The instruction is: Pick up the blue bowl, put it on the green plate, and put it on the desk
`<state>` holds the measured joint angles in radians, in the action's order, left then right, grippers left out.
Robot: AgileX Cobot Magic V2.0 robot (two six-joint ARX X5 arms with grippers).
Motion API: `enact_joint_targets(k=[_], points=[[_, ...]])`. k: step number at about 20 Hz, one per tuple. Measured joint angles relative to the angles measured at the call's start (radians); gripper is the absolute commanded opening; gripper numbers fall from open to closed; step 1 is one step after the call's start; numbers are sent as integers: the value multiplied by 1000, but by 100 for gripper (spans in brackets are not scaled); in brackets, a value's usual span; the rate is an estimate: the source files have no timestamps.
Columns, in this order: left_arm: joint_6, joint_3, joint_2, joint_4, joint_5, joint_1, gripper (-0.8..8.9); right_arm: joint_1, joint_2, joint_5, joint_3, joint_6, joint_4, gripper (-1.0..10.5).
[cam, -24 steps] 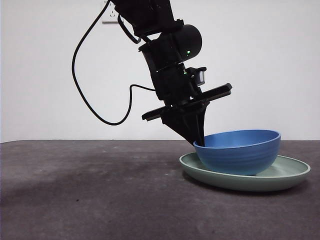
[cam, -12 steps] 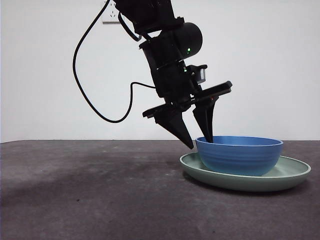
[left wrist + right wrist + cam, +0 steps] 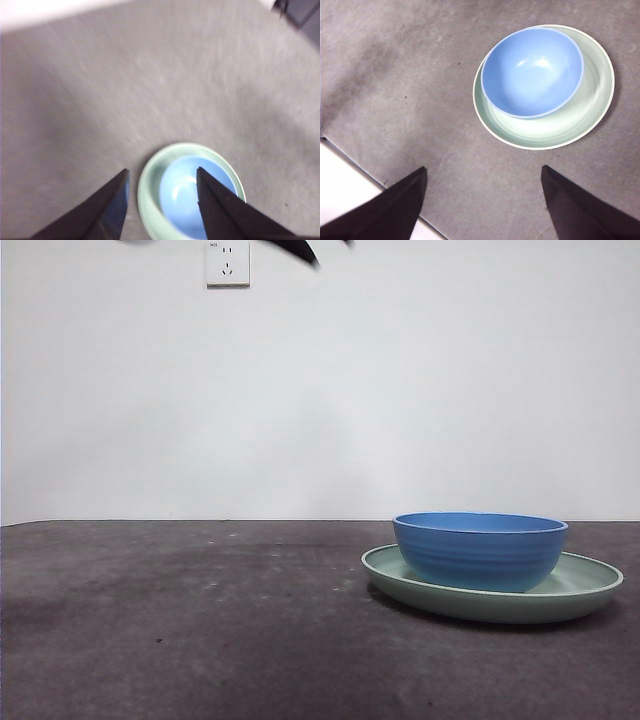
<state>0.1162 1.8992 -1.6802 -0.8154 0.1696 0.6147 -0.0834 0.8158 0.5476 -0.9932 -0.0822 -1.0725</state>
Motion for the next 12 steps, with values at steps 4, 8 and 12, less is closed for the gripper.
enact_joint_targets(k=[4,8,12], points=[[-49,-1,123,-101,14,-76,218,0,0,0,0,0,1,366],[-79,-135,236,-106,108,-131,218,0,0,0,0,1,1,366],[-108,-372,371,-61,189,-143,218,0,0,0,0,1,2,366]])
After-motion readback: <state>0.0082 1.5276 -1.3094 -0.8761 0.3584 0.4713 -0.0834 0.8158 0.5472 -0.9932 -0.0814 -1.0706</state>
